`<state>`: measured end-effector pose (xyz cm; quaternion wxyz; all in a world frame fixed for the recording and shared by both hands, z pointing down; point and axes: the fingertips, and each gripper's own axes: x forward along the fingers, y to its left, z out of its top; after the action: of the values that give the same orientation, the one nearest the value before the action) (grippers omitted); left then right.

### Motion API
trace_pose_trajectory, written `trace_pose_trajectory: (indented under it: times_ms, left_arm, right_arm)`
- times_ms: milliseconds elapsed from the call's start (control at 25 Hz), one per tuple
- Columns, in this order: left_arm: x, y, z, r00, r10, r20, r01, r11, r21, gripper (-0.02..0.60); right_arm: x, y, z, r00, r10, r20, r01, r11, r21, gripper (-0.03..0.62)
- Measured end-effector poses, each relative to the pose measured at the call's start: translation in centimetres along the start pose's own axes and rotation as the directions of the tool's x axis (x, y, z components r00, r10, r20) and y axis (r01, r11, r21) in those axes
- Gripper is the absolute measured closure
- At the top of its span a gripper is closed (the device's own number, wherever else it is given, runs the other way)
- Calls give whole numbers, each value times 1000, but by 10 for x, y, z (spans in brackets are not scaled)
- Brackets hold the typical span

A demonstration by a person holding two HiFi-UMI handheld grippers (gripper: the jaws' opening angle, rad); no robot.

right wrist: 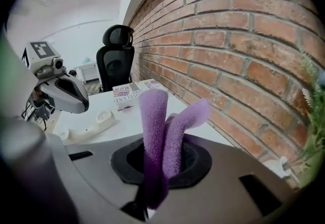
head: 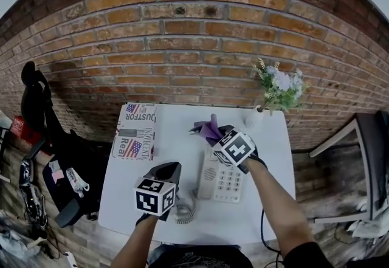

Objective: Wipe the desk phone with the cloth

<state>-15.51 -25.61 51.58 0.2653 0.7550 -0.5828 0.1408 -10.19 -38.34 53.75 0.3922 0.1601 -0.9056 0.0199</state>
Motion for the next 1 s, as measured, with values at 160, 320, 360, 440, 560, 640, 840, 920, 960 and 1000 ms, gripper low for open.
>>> trace_pose_trajectory:
  times_ms: [160, 320, 360, 440, 560, 640, 840, 920, 960, 1000]
  left_arm:
    - [1, 5, -3, 1000, 19, -3, -19, 1000, -9, 577]
    - [4, 6, -7, 1000, 29, -7, -29, 999, -22, 577]
    - [6, 6, -8, 1000, 29, -8, -29, 999, -24, 577]
    - [8, 3, -9, 1000, 27, -10, -28, 999, -26, 577]
    - [13, -4, -9, 1000, 18, -8, -18, 1000, -24, 577]
    - [16, -9, -7, 1000, 11, -6, -11, 1000, -21, 577]
    - [22, -19, -8, 1000, -3, -8, 3, 1000, -13, 577]
    - [24, -22, -8, 1000, -7, -9, 7, 1000, -11, 577]
    - [25, -24, -7, 1000, -9, -10, 9, 1000, -9, 577]
    - [26, -26, -7, 1000, -11, -10, 11, 1000, -7, 577]
  right_arm:
    - [21, 12, -4, 997, 63, -37, -64, 998, -26, 546]
    - [23, 13, -10, 992, 111, -52, -113, 993, -25, 545]
    - [21, 12, -11, 992, 118, -51, -119, 993, -18, 545]
    - [17, 9, -15, 991, 126, -50, -126, 992, 0, 546]
    - [9, 3, -24, 991, 124, -53, -123, 992, 27, 545]
    - [3, -1, -30, 992, 118, -53, -116, 992, 41, 545]
    - [-8, -9, -42, 993, 111, -51, -107, 992, 70, 545]
    - [-12, -13, -47, 993, 109, -49, -105, 991, 83, 545]
    - [-15, -14, -49, 993, 108, -48, -104, 991, 88, 545]
    - [-17, -16, -51, 993, 107, -49, -102, 991, 92, 545]
